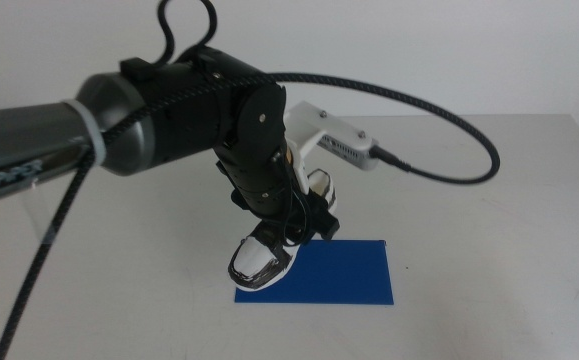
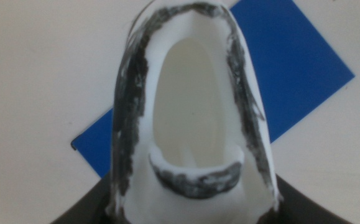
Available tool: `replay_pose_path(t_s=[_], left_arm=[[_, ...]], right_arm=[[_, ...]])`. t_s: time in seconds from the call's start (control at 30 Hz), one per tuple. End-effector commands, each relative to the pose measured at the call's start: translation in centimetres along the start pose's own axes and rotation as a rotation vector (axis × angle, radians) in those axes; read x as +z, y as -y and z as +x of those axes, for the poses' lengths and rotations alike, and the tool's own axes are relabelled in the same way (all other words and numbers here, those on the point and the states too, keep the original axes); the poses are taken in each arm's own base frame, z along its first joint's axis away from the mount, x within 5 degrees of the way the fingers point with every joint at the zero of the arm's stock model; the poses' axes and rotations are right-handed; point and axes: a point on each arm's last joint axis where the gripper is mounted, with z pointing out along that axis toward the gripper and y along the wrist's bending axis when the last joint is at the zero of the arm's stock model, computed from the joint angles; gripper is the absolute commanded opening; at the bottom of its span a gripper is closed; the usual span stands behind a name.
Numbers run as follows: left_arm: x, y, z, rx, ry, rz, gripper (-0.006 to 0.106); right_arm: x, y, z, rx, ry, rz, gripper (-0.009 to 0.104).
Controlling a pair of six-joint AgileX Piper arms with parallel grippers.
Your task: Use one arm to grab the shoe from the table and place it on the mat.
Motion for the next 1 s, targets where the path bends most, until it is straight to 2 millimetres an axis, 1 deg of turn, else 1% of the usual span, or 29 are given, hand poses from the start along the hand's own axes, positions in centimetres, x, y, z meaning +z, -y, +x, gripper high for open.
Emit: replay_pose_path(t_s=[0.0, 0.37, 0.53, 0.67, 0.77, 0.9, 0.97], left_arm=[[-2.0, 0.2, -1.1, 0.036, 0.105, 0.006, 0.005], [-0.1, 0.6, -1.5, 0.078, 0.103, 0.049, 0.005], [0.8, 1.0, -2.4, 0.170, 0.067, 0.095, 0.005], [1.2, 1.0, -3.0, 0.310, 0.021, 0.110, 0.005], [1.2, 1.1, -3.3, 0.460, 0.011, 0.125, 0.005], [1.9, 1.2, -3.2, 0.621, -0.001, 0.154, 0.004], [2.4, 1.3, -3.1, 0.695, -0.010, 0.171, 0.001]], right_arm=[[-0.3, 0.1, -1.1, -0.021, 0.109, 0.012, 0.066], [-0.3, 0.1, -1.1, -0.021, 0.109, 0.012, 0.066], [-0.3, 0.1, -1.1, -0.021, 0.109, 0.012, 0.066], [-0.3, 0.1, -1.1, -0.021, 0.109, 0.012, 0.066], [-0.3, 0.1, -1.1, -0.021, 0.109, 0.012, 0.066], [-0.3, 0.1, -1.1, -0.021, 0.109, 0.012, 0.066], [-0.3, 0.1, -1.1, -0.021, 0.109, 0.012, 0.066]])
